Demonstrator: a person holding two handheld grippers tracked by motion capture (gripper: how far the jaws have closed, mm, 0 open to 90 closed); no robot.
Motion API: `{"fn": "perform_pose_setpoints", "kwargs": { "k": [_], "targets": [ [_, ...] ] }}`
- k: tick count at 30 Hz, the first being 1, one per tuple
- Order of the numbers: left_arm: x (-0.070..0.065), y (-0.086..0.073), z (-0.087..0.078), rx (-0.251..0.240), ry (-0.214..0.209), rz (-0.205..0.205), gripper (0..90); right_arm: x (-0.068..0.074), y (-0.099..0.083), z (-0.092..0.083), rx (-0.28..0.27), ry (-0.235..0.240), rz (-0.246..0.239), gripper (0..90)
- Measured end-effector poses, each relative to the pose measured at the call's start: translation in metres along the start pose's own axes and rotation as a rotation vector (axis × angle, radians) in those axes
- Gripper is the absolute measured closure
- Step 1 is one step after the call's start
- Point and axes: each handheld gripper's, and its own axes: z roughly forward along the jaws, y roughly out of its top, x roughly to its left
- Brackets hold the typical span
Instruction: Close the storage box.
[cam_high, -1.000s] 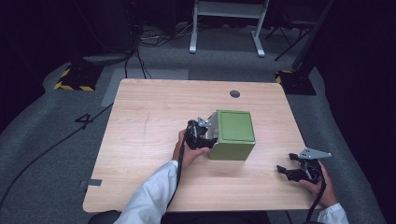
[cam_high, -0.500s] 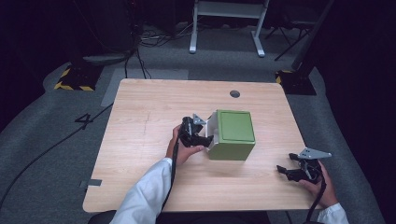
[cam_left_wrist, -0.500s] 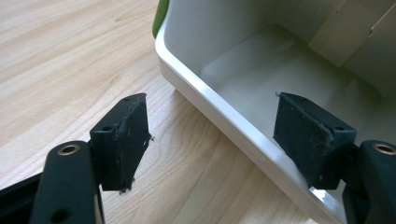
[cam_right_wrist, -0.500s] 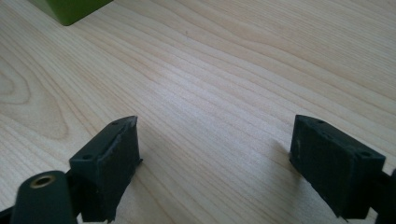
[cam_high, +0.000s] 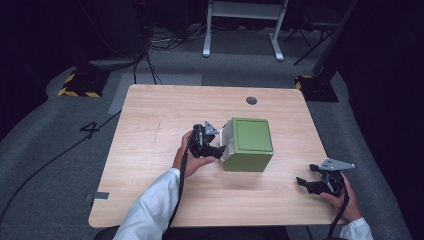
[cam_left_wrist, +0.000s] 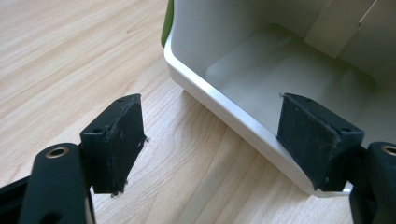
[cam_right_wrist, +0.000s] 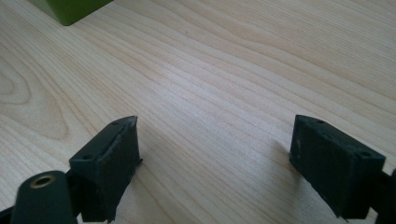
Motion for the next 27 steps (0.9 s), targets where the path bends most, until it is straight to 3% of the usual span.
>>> {"fn": "perform_pose_setpoints", "kwargs": {
  "k": [3,10,16,23,27],
  "targets": [
    [0.003,-0.003,-0.006,0.023,0.035,0.020,22.8,0.000,0.000,0.000,0.000,0.000,0.000,15.7],
    [0.004,-0.008,-0.018,0.035,0.054,0.041,22.7,0.000,0.000,0.000,0.000,0.000,0.000,15.7],
    [0.005,-0.019,-0.035,0.054,0.083,0.112,22.5,0.000,0.000,0.000,0.000,0.000,0.001,15.7],
    [0.012,-0.031,-0.043,0.056,0.096,0.133,18.4,0.000,0.000,0.000,0.001,0.000,0.002,15.6],
    [0.017,-0.041,-0.050,0.070,0.124,0.150,18.5,0.000,0.000,0.000,0.001,-0.001,0.002,15.6]
  ]
}}
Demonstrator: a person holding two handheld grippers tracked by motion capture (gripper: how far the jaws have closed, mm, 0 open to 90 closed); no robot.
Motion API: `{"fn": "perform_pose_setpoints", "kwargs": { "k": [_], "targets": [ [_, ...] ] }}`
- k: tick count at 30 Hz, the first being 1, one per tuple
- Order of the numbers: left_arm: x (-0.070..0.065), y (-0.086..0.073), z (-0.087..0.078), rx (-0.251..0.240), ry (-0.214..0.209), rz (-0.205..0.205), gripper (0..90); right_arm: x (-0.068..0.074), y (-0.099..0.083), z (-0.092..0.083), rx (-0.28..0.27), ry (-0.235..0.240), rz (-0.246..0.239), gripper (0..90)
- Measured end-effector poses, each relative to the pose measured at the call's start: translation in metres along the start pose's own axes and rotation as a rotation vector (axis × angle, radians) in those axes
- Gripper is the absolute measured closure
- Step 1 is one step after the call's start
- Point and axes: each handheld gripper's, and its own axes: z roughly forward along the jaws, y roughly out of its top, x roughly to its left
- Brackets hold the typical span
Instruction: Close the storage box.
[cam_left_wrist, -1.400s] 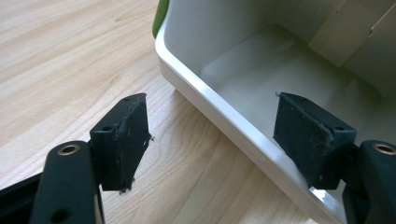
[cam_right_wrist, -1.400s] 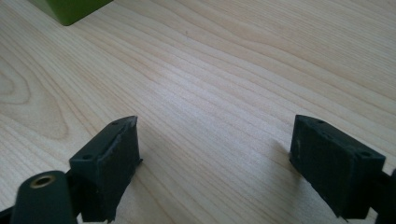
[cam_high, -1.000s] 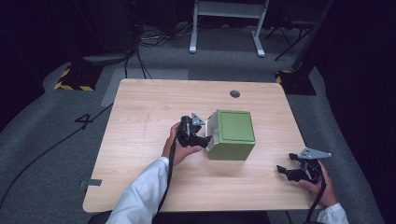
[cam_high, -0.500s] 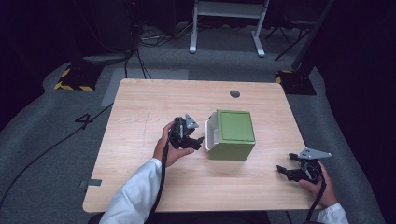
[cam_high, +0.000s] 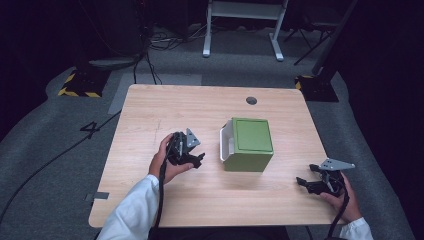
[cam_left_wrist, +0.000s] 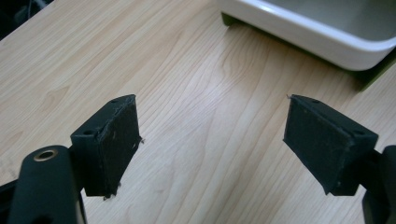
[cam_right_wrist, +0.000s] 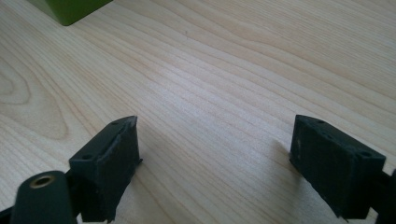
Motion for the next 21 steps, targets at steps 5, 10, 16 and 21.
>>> {"fn": "perform_pose_setpoints", "kwargs": {
  "k": [5,10,16,21],
  "targets": [
    [0.004,-0.009,-0.005,0.017,0.015,0.005,18.5,0.000,0.000,0.000,0.000,0.000,0.000,15.6],
    [0.007,-0.024,-0.012,0.045,0.057,0.015,18.5,0.000,0.000,0.000,0.001,0.001,0.001,15.6],
    [0.011,-0.038,-0.019,0.051,0.069,0.005,18.5,0.000,0.000,0.000,0.001,0.000,0.004,15.6],
    [0.016,-0.058,-0.028,0.075,0.102,0.007,18.6,0.000,0.000,0.000,0.001,0.000,0.005,15.6]
  ]
}}
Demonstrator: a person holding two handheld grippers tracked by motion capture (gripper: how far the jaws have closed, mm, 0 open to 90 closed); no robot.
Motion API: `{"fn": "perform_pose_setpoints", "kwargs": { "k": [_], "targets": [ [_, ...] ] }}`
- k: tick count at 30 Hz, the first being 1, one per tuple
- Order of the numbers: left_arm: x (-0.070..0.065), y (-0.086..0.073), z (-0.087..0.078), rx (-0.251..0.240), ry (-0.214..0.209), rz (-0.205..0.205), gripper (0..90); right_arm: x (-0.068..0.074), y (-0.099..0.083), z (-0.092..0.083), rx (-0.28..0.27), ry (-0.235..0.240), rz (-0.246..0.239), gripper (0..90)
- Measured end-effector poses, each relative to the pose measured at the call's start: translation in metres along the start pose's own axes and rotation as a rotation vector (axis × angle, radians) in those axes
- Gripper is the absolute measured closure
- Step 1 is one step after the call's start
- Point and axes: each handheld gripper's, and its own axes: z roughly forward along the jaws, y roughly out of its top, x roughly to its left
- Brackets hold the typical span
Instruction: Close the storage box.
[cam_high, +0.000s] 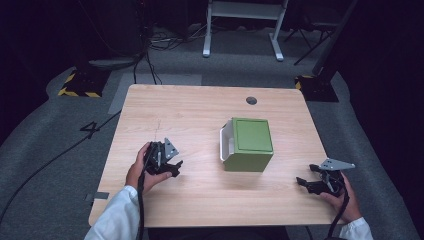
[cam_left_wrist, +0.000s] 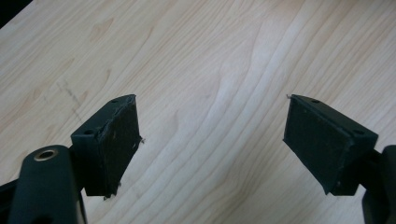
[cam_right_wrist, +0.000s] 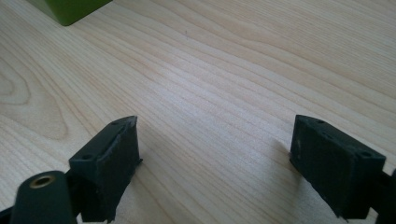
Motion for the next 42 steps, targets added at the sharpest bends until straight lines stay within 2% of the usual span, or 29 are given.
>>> {"fn": "perform_pose_setpoints", "kwargs": {
  "k": [3,6,9,11,12,14,20,23,24,25,29,31,32,33,42],
  "targets": [
    [0.002,-0.007,-0.002,0.020,0.023,0.015,18.5,0.000,0.000,0.000,0.000,0.000,0.001,15.6],
    [0.006,-0.022,-0.007,0.034,0.034,-0.004,18.5,0.000,0.000,0.000,0.001,0.000,0.002,15.6],
    [0.008,-0.030,-0.009,0.045,0.034,-0.016,18.5,0.000,0.000,0.000,0.001,-0.001,0.002,15.5],
    [0.010,-0.037,-0.012,0.064,0.023,-0.025,18.4,0.000,0.000,0.000,0.001,-0.001,0.003,15.5],
    [0.013,-0.045,-0.013,0.072,0.011,-0.050,18.3,0.000,0.000,0.000,0.001,-0.001,0.004,15.5],
    [0.013,-0.048,-0.014,0.077,0.016,-0.048,18.3,0.000,0.000,0.000,0.001,-0.001,0.004,15.5],
    [0.013,-0.063,-0.012,0.081,-0.008,-0.074,18.3,0.000,0.000,0.000,0.001,-0.001,0.004,15.5],
    [0.013,-0.070,-0.011,0.061,-0.017,-0.094,18.2,0.000,0.000,0.000,0.001,-0.001,0.004,15.5],
    [0.014,-0.076,-0.011,0.039,-0.027,-0.124,18.0,0.000,0.000,0.000,0.001,-0.001,0.004,15.5],
    [0.014,-0.076,-0.011,0.039,-0.027,-0.124,18.1,0.000,0.000,0.000,0.001,-0.001,0.004,15.5],
    [0.020,-0.086,-0.011,0.010,-0.068,-0.192,17.9,0.000,0.000,0.000,0.001,-0.001,0.004,15.5],
    [0.024,-0.094,-0.010,-0.010,-0.101,-0.293,17.8,0.000,0.000,0.000,0.001,-0.002,0.003,15.5],
    [0.024,-0.094,-0.010,-0.010,-0.101,-0.293,17.8,0.000,0.000,0.000,0.001,-0.002,0.002,15.5],
    [0.024,-0.096,-0.010,-0.021,-0.106,-0.313,17.8,0.000,0.000,0.000,0.001,-0.002,0.002,15.5],
    [0.024,-0.097,-0.009,-0.031,-0.104,-0.314,17.1,0.000,0.000,0.000,0.000,-0.004,-0.002,15.6]
  ]
}}
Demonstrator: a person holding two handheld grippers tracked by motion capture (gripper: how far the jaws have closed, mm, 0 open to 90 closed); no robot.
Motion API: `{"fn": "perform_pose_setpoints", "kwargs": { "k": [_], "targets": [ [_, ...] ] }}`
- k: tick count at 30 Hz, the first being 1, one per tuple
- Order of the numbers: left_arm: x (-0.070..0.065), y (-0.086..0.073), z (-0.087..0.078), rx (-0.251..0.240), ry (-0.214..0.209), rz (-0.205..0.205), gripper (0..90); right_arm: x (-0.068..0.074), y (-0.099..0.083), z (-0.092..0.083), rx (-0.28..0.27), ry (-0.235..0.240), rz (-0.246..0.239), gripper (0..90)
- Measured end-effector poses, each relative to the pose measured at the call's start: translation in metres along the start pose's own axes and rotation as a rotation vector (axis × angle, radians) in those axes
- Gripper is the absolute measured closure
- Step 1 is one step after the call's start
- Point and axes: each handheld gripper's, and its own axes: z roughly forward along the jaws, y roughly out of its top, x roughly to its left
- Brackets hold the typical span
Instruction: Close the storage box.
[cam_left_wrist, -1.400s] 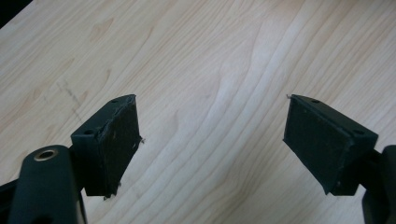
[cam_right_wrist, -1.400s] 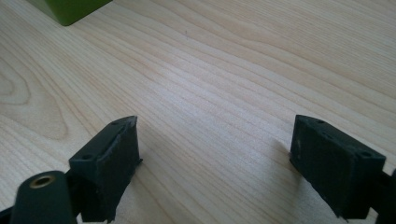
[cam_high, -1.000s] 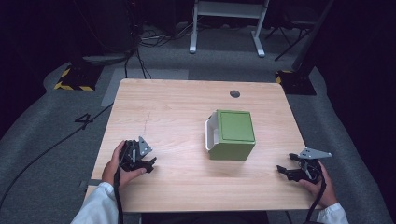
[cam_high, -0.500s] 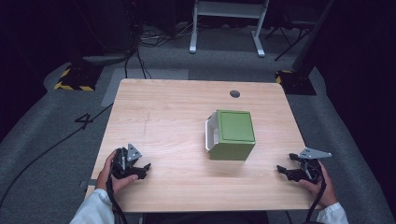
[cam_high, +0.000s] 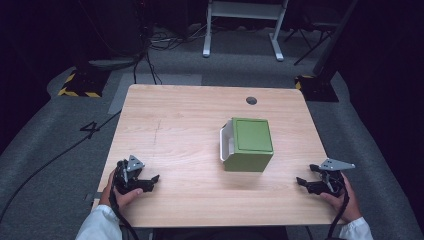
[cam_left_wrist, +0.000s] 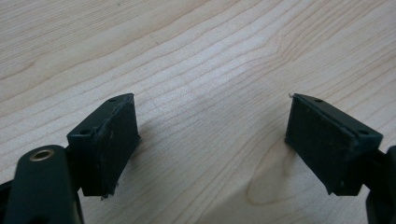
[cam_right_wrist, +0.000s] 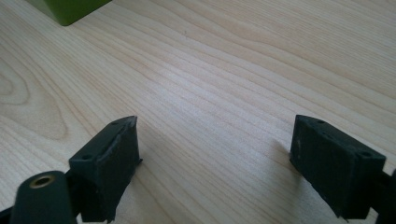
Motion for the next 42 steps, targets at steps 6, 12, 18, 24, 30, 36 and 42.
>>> {"fn": "perform_pose_setpoints", "kwargs": {
  "k": [6,12,18,24,30,36,42],
  "targets": [
    [0.0000,0.0007,0.0006,0.004,-0.001,-0.001,16.0,-0.0001,0.0000,0.0001,-0.001,0.004,-0.002,15.7],
    [0.0010,0.0008,0.0008,0.003,-0.002,0.007,15.8,0.0001,0.0000,0.0000,0.000,0.003,-0.002,15.7],
    [0.0012,0.0010,0.0009,0.003,-0.004,0.009,15.7,-0.0001,0.0001,0.0001,0.001,0.005,0.000,15.7],
    [0.0016,0.0014,0.0016,0.004,-0.005,0.009,14.9,0.0001,0.0000,0.0000,-0.001,0.003,-0.003,15.7],
    [0.0016,0.0016,0.0019,0.003,-0.005,0.007,14.6,-0.0001,0.0001,0.0001,0.001,0.005,0.000,15.7],
    [0.0019,0.0022,0.0021,0.006,-0.003,0.009,14.3,0.0003,0.0000,0.0000,-0.002,0.002,-0.004,15.7],
    [0.0021,0.0024,0.0024,0.006,-0.002,0.007,14.1,0.0003,0.0000,0.0000,-0.002,-0.001,-0.003,15.4]
  ]
}}
